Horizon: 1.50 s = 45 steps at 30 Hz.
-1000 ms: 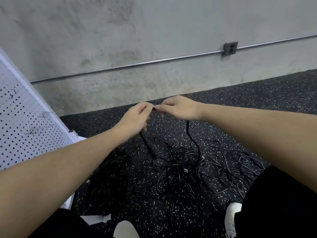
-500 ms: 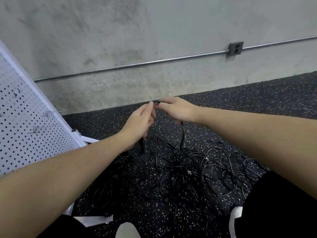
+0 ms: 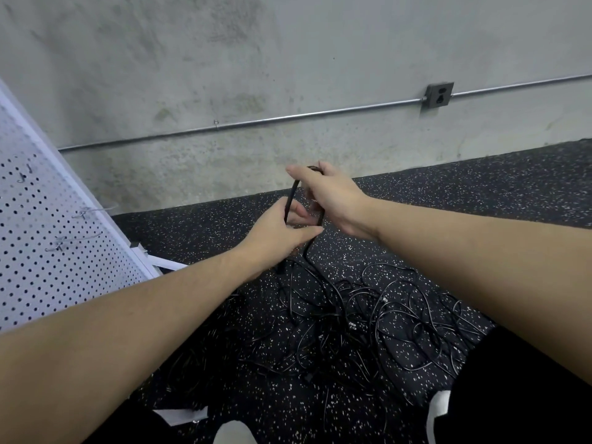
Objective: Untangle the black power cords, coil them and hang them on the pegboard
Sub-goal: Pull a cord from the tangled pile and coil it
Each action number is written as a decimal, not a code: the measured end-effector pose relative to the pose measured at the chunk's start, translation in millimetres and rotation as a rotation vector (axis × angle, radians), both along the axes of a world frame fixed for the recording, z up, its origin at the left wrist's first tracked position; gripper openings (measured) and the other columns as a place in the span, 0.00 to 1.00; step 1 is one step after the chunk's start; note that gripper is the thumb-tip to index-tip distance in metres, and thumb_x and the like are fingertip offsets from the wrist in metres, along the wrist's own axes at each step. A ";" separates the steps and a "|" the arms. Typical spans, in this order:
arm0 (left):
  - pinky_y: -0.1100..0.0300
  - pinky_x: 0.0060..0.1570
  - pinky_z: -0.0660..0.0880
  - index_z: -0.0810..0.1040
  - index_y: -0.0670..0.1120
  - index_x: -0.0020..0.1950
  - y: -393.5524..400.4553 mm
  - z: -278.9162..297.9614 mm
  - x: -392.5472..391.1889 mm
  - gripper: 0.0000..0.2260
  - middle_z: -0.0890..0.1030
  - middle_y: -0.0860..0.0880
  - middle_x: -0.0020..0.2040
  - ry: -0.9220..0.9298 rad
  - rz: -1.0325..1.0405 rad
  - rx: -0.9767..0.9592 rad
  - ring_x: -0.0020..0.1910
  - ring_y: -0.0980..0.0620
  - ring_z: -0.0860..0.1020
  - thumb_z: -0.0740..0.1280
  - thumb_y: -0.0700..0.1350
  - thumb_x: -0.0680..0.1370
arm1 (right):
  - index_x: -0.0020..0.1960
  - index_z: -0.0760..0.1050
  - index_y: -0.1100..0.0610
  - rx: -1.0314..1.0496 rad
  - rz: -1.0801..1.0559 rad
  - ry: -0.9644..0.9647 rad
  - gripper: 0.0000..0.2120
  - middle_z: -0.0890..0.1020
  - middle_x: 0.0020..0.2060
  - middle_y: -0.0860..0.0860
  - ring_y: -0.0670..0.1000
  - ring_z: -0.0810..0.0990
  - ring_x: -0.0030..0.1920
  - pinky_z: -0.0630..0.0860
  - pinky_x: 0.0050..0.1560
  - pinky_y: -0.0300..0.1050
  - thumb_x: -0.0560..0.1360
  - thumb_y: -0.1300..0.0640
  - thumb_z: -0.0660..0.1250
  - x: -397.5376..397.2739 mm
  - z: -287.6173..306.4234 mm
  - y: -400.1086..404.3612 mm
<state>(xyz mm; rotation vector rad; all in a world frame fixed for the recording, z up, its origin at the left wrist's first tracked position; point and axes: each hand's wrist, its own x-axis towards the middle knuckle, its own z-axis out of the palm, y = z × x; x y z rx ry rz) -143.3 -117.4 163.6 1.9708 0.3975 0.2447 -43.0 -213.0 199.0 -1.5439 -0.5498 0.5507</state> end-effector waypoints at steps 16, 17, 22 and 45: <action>0.53 0.45 0.81 0.76 0.57 0.68 -12.0 7.0 -2.0 0.15 0.87 0.51 0.49 -0.071 -0.179 -0.091 0.34 0.45 0.84 0.66 0.42 0.84 | 0.52 0.74 0.64 -0.008 -0.041 0.143 0.21 0.87 0.41 0.60 0.56 0.84 0.36 0.80 0.51 0.51 0.86 0.50 0.49 4.6 4.1 -10.0; 0.55 0.40 0.81 0.76 0.58 0.67 -13.2 8.9 -3.3 0.15 0.87 0.54 0.50 -0.086 -0.173 -0.107 0.31 0.48 0.83 0.66 0.41 0.83 | 0.55 0.75 0.65 -0.016 -0.037 0.147 0.23 0.87 0.40 0.59 0.55 0.85 0.36 0.79 0.51 0.52 0.86 0.49 0.49 4.9 5.0 -10.2; 0.53 0.41 0.82 0.74 0.61 0.71 -9.8 5.5 0.1 0.20 0.86 0.51 0.38 -0.114 -0.165 -0.122 0.28 0.46 0.78 0.67 0.42 0.83 | 0.59 0.80 0.67 -0.093 -0.015 0.082 0.29 0.88 0.42 0.55 0.53 0.84 0.47 0.74 0.61 0.53 0.86 0.48 0.47 10.9 7.0 -13.0; 0.50 0.36 0.84 0.77 0.58 0.70 1.3 12.2 19.9 0.14 0.68 0.52 0.34 -0.168 0.089 -0.518 0.29 0.56 0.66 0.58 0.48 0.87 | 0.48 0.78 0.57 -0.797 0.720 -0.176 0.13 0.76 0.27 0.49 0.50 0.79 0.31 0.80 0.46 0.49 0.82 0.47 0.66 24.1 -39.7 -59.0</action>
